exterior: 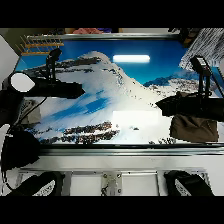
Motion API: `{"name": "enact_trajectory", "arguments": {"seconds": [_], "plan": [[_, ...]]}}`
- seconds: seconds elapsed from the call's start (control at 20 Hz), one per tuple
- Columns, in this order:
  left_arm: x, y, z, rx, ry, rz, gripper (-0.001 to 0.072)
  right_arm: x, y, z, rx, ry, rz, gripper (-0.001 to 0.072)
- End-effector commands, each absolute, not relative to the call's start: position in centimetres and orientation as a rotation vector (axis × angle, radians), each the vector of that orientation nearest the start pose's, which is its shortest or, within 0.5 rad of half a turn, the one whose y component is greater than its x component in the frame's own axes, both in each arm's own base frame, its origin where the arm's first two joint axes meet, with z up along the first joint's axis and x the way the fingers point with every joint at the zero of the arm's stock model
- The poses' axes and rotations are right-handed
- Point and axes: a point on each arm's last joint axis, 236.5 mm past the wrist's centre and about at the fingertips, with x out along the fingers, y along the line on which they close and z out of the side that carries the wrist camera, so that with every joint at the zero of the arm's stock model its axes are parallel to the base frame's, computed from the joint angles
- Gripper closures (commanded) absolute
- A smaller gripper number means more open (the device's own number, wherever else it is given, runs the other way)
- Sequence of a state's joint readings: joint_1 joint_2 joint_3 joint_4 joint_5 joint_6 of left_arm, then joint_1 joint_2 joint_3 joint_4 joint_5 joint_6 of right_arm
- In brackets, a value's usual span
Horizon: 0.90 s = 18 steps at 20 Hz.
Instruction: Fold the clothes and pants, and hang the long-sleeved shirts on hangers.
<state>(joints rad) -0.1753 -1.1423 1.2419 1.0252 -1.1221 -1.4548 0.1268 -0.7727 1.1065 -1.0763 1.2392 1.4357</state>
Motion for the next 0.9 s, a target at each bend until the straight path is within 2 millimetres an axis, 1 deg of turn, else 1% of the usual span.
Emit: {"name": "enact_trajectory", "arguments": {"seconds": [0.0, 0.55, 0.6, 0.65, 0.7, 0.75, 0.8, 0.85], "plan": [[37.2, -17.8, 12.8, -0.277, 1.006, -0.542, 0.0698, 28.7, 14.4, 18.2, 0.183, 0.875, 0.539, 0.0686], [37.4, -17.9, 13.0, -0.284, 0.993, -0.543, 0.0698, 28.7, 14.4, 18.2, 0.183, 0.875, 0.539, 0.0686], [37.6, -17.7, 13.0, -0.274, 0.989, -0.536, 0.0698, 28.8, 14.4, 18.2, 0.183, 0.875, 0.539, 0.0686], [38.0, -16.5, 12.9, -0.232, 0.979, -0.510, 0.0684, 28.8, 14.4, 18.2, 0.183, 0.875, 0.539, 0.0686], [38.7, -14.3, 12.9, -0.170, 0.973, -0.452, 0.0374, 28.8, 14.4, 18.2, 0.183, 0.875, 0.539, 0.0686], [39.6, -11.0, 13.0, -0.107, 0.965, -0.354, 0.0003, 28.7, 14.4, 18.2, 0.183, 0.875, 0.539, 0.0686], [40.2, -7.2, 13.3, -0.035, 0.963, -0.253, 0.0006, 28.7, 14.4, 18.2, 0.183, 0.875, 0.539, 0.0686], [40.4, -2.5, 13.4, 0.040, 0.971, -0.127, 0.0006, 28.8, 14.4, 18.2, 0.183, 0.875, 0.539, 0.0686]]}}
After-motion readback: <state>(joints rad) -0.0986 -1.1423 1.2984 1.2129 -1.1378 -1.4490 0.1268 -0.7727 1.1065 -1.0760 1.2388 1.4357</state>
